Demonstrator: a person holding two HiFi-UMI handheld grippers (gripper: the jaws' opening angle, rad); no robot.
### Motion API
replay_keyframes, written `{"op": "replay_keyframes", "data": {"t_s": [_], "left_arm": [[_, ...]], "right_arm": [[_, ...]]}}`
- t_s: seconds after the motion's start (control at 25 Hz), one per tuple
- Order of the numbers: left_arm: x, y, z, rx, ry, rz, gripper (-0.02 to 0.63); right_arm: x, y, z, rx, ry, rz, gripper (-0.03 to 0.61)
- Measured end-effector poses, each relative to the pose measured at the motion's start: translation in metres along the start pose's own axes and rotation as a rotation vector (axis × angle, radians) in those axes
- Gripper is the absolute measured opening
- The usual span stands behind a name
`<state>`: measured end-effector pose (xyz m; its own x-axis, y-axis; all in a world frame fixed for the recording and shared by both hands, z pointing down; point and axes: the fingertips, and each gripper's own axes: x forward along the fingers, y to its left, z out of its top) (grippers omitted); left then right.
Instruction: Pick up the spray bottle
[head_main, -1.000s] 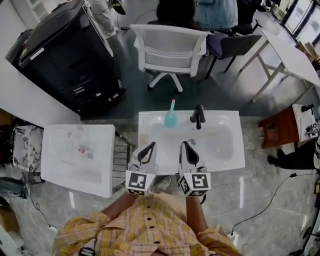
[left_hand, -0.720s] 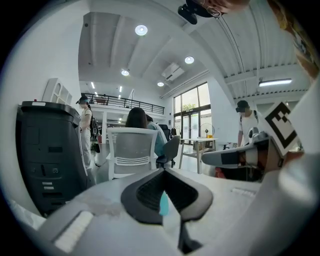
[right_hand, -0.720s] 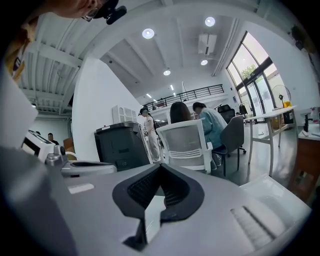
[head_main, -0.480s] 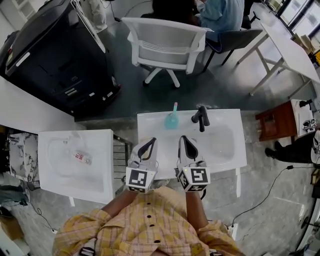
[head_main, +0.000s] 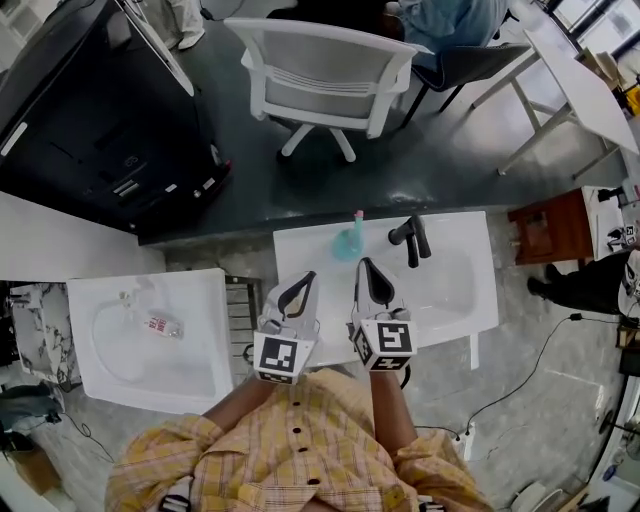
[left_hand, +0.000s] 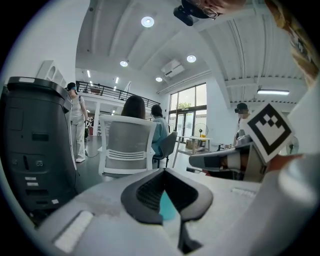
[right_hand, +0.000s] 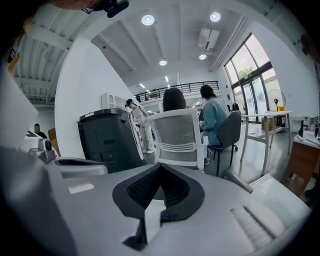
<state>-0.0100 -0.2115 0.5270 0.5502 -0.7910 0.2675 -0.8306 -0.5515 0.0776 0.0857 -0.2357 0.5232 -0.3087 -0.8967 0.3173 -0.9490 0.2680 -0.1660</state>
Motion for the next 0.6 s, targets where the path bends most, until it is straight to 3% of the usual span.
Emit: {"op": "replay_keyframes", "data": {"t_s": [0.24,0.6], "left_arm": [[0.010,0.012,-0.009,-0.046,0.024,-0.017,-0.002],[0.022,0.026,-0.020,-0.044,0.042,-0.043,-0.002]], "right_arm": [[0.023,-0.005,-0.011,0.005,0.039,-0.036,0.010],[0.055,-0.014,-0.025,0.030,0.081,-0.083,0.078]]}}
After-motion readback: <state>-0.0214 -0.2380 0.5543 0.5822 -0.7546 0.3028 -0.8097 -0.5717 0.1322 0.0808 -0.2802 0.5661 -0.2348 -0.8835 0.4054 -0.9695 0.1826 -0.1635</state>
